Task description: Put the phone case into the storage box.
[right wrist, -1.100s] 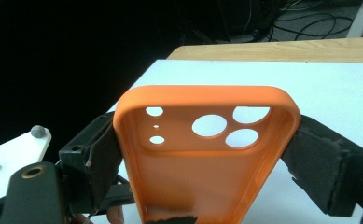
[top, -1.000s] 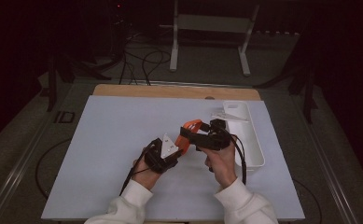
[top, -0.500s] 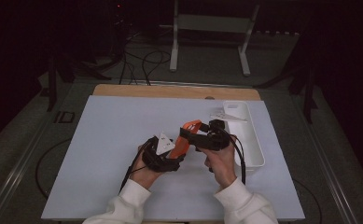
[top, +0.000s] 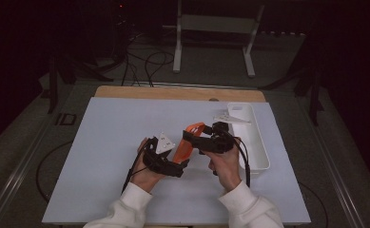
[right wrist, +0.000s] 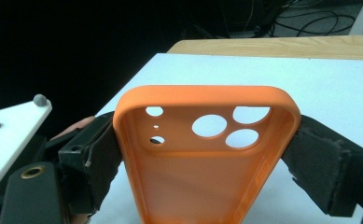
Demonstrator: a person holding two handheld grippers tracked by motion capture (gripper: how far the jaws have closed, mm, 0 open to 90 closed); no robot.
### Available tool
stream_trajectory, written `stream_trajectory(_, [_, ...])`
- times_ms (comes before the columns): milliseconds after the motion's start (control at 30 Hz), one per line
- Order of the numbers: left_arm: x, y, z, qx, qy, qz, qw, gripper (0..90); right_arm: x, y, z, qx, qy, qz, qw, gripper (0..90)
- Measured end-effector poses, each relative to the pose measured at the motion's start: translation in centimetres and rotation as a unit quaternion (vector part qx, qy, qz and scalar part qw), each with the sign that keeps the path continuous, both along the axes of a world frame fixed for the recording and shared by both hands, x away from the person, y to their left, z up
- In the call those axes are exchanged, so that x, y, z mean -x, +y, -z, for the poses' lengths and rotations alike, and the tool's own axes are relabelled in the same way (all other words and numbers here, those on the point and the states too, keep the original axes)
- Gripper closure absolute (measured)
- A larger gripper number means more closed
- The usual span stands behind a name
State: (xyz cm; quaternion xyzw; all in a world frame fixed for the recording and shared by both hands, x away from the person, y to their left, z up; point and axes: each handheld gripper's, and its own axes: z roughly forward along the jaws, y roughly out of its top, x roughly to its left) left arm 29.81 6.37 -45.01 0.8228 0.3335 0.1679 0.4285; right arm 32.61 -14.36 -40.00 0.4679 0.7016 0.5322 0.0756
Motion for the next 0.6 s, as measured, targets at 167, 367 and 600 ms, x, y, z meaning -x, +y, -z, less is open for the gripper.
stream_trajectory(167, [0.0, 0.4, -0.1, 0.007, 0.001, -0.005, 1.0000, 0.8, 0.0, 0.0, 0.0, 0.005, -0.004, 0.002, 1.0000, 16.0])
stream_trajectory(367, [-0.1, 1.0, -0.3, 0.014, 0.004, -0.012, 0.9998, 0.7, 0.0, 0.2, -0.2, 0.015, -0.010, 0.001, 0.9998, 16.0])
stream_trajectory(600, [0.1, 1.9, -0.5, 0.015, 0.001, -0.017, 0.9997, 0.1, -0.2, 0.1, -0.6, 0.025, -0.016, 0.002, 0.9995, 16.0])
